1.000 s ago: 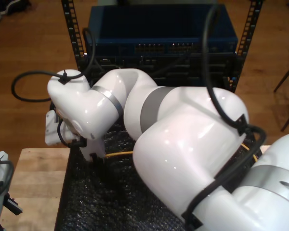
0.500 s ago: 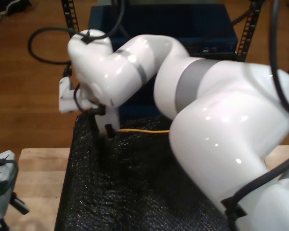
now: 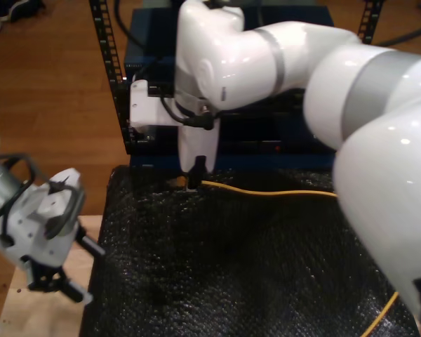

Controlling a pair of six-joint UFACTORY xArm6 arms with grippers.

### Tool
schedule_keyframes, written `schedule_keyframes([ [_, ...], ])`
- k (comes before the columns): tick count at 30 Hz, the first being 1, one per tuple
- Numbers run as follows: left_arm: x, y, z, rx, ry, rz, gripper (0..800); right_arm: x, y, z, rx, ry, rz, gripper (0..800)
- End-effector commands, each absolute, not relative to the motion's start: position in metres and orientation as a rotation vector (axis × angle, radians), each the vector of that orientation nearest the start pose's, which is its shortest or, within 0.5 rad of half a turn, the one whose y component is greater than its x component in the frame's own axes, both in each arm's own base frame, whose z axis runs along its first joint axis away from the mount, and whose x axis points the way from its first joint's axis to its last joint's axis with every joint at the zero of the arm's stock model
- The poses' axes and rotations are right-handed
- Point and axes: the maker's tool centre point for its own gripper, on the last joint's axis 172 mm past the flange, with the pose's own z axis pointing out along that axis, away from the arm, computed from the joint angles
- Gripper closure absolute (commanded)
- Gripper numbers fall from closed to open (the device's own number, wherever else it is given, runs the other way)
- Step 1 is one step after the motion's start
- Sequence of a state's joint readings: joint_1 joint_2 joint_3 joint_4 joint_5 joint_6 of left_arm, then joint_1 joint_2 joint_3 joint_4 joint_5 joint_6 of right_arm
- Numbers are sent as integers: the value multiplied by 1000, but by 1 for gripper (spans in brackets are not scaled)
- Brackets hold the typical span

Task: Grab the cable and plug it in

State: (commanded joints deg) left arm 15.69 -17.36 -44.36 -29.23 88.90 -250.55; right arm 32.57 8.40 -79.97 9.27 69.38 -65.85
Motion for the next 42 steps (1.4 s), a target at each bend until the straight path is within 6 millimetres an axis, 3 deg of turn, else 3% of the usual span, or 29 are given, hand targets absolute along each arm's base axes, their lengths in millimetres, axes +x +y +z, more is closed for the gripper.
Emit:
schedule_keyframes([
  [6,324,-71,225,1788,-1626,385,0,412,298,262,2283,2453,225,794],
  [11,350,-91,246,1754,-1599,496,0,400,278,275,2344,2440,297,794],
  [16,353,-123,258,1686,-1629,525,0,389,261,284,2423,2401,352,794],
  [22,357,-175,281,1583,-1624,603,0,378,255,297,2467,2417,433,793],
  [25,362,-190,286,1565,-1623,638,0,372,250,301,2523,2405,446,792],
  [32,371,-203,301,1536,-1586,721,0,363,256,303,2589,2413,464,792],
  [40,371,-202,304,1513,-1611,752,9,360,263,304,2605,2424,477,791],
  [42,371,-202,304,1511,-1611,751,43,360,265,304,2619,2424,481,791],
])
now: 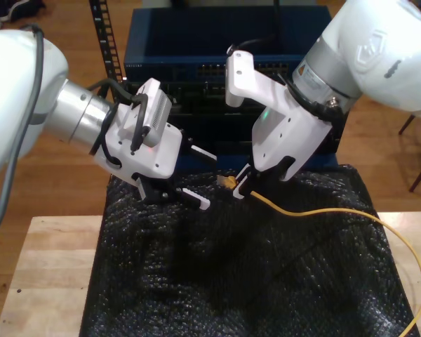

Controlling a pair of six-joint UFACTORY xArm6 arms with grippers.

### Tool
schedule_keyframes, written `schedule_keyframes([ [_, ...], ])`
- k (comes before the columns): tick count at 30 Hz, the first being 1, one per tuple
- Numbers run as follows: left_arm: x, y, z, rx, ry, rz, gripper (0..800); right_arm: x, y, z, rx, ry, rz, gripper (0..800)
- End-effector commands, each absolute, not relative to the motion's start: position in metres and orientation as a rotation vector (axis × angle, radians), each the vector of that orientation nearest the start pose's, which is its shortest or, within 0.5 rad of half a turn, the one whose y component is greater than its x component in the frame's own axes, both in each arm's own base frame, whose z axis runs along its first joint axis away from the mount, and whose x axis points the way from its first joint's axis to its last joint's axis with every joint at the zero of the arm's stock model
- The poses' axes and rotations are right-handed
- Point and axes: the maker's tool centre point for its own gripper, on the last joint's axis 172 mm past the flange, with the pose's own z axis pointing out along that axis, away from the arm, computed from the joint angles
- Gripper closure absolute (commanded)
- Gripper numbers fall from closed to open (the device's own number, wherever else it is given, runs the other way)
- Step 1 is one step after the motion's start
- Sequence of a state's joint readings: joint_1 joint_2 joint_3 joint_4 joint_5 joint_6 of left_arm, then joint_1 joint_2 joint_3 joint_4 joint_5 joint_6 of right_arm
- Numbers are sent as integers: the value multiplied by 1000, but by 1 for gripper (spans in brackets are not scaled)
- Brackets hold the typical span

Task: Grab the cable and plug it in

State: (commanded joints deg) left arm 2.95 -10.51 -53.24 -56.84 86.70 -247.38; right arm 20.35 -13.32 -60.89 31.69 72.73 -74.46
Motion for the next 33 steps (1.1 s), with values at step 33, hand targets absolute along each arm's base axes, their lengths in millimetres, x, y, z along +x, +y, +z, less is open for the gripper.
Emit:
schedule_keyframes([
  [33,362,-203,315,1475,-1563,760,345,364,268,294,-1956,-1789,-337,789],
])
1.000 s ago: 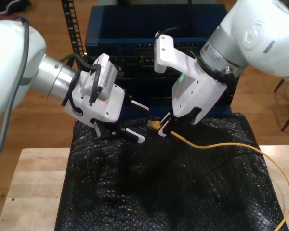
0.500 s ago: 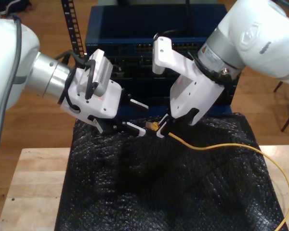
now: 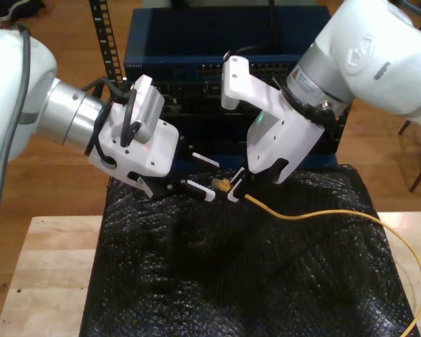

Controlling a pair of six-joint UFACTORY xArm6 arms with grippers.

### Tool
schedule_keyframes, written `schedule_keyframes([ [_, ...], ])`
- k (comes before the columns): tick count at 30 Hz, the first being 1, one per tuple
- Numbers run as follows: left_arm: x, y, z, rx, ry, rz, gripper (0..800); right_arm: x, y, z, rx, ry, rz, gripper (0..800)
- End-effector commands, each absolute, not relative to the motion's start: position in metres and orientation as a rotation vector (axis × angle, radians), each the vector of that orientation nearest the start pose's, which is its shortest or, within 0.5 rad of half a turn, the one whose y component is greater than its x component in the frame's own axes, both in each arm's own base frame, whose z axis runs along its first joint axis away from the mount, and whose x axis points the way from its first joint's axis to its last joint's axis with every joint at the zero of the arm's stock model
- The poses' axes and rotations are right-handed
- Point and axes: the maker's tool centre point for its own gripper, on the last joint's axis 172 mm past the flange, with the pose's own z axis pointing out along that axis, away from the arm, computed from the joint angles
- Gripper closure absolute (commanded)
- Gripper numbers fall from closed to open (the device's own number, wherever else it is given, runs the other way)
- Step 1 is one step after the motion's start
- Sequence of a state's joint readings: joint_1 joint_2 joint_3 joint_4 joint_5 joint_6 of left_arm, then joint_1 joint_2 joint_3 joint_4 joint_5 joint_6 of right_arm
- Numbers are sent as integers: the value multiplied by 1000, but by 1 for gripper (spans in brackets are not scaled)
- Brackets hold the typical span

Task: Grab the cable and plug it in

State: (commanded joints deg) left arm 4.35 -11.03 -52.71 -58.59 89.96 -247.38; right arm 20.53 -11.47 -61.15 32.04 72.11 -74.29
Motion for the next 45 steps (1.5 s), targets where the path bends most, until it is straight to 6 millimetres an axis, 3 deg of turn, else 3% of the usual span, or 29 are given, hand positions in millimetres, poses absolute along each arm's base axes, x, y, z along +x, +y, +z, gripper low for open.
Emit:
schedule_keyframes([
  [3,362,-203,315,1475,-1562,759,346,365,268,295,-1959,-1787,-341,789],
  [18,362,-203,316,1475,-1564,763,510,366,266,294,-1963,-1782,-341,789],
  [45,362,-203,316,1475,-1565,763,564,365,267,297,-1960,-1783,-347,789],
])
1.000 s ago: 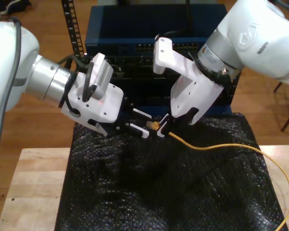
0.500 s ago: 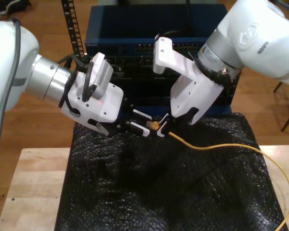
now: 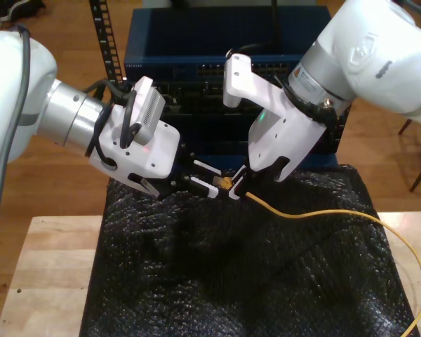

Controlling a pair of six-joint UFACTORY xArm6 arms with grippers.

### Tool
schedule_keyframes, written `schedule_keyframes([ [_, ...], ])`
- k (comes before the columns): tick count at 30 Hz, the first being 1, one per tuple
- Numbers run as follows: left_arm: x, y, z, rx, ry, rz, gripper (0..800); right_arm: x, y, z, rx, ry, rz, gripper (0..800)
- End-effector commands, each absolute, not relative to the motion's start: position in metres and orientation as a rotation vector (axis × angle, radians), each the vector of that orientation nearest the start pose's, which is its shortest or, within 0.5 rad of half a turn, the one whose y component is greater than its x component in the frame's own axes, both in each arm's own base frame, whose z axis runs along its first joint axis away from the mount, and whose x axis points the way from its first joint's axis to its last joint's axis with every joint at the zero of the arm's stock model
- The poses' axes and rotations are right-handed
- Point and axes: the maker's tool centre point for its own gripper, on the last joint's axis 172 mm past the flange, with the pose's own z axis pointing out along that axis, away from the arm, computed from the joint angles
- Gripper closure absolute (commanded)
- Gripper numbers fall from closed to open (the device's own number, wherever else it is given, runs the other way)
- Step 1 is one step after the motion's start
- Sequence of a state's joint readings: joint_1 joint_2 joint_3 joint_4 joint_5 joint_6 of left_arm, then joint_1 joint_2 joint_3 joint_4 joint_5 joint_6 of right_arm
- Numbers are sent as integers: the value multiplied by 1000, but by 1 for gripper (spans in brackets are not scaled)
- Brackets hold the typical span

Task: Grab the cable and plug it in

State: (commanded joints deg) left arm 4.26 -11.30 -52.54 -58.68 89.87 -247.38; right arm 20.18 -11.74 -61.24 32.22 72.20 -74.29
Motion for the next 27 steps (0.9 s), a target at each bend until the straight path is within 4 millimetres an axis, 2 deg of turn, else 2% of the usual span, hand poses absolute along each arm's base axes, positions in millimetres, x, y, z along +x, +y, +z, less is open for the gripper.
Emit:
schedule_keyframes([
  [12,362,-203,315,1476,-1564,762,618,365,267,297,-1959,-1781,-348,789],
  [16,362,-203,315,1476,-1562,761,708,365,267,297,-1959,-1782,-350,789],
  [21,362,-203,315,1476,-1562,761,770,365,267,297,-1958,-1783,-348,782],
  [25,361,-204,315,1475,-1563,760,792,365,267,298,-1957,-1782,-351,686],
  [26,361,-204,315,1475,-1563,760,795,365,267,298,-1957,-1782,-351,627],
  [27,361,-204,314,1475,-1565,759,797,364,267,298,-1956,-1782,-349,529],
])
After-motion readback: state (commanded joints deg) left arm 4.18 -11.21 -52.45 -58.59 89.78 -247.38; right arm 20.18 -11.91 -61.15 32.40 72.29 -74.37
